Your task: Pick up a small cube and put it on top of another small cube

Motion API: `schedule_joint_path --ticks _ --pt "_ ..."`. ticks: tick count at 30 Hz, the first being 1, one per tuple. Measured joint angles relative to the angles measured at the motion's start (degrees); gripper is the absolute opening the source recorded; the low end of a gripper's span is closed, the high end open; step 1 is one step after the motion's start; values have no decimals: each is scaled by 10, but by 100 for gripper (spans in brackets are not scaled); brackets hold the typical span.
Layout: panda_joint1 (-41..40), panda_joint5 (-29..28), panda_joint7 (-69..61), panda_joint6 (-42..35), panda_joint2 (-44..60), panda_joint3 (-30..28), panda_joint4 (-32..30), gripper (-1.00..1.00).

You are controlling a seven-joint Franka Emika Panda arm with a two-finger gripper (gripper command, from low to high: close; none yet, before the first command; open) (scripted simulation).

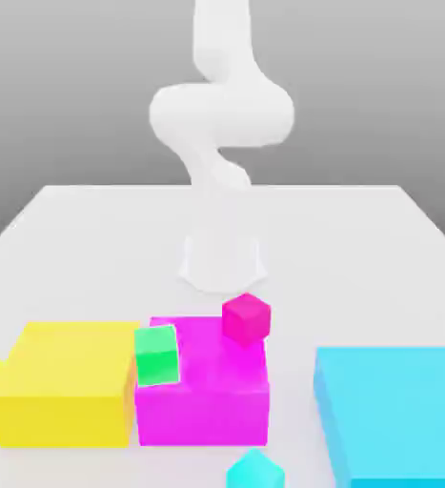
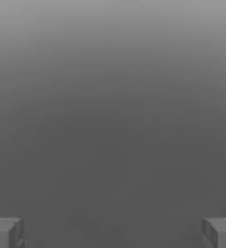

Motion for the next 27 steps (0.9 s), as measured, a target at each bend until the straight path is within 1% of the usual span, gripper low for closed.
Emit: schedule_joint_path --ticks 10,19,23,27 --pt "66 33 -162 71 211 -49 -13 0" --pt "93 66 -308 134 398 -57 -24 0" --pt "94 65 -362 162 480 -54 -30 0" --pt "90 46 -403 192 560 -48 -36 0"
